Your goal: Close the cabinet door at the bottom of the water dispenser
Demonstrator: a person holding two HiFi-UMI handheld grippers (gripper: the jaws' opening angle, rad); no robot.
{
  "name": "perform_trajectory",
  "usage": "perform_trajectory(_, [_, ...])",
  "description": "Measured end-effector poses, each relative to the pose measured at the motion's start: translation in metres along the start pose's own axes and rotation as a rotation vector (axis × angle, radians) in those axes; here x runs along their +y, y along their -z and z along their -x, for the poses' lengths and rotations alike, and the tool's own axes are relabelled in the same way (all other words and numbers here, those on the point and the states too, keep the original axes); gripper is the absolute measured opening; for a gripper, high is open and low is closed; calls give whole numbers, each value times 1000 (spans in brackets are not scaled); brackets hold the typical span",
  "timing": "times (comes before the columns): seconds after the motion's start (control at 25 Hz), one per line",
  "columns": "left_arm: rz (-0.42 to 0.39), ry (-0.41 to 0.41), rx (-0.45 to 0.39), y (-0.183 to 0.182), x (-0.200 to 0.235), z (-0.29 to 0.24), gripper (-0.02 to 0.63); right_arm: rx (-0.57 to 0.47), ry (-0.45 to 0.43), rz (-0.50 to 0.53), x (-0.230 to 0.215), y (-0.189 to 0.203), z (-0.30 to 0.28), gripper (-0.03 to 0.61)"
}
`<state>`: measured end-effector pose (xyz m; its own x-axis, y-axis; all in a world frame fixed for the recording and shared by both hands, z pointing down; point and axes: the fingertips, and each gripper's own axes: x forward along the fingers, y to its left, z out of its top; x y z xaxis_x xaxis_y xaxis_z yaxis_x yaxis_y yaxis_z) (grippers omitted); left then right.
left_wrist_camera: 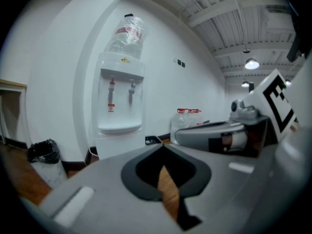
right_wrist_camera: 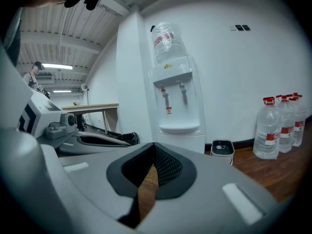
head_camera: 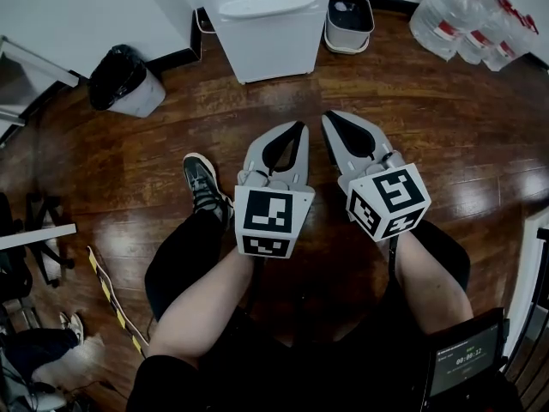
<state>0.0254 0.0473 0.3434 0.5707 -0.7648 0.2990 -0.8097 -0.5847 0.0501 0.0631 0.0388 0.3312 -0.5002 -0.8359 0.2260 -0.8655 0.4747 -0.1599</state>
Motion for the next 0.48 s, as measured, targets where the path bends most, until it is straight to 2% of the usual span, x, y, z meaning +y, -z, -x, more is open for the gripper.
perform_trajectory(0.16, [17, -33, -24, 5, 1, 14, 20, -16, -3, 18, 10, 2, 10, 5])
perform_trajectory(0.48, [44, -16, -82, 2, -6, 34, 20, -32, -11, 33, 26, 10, 21, 5])
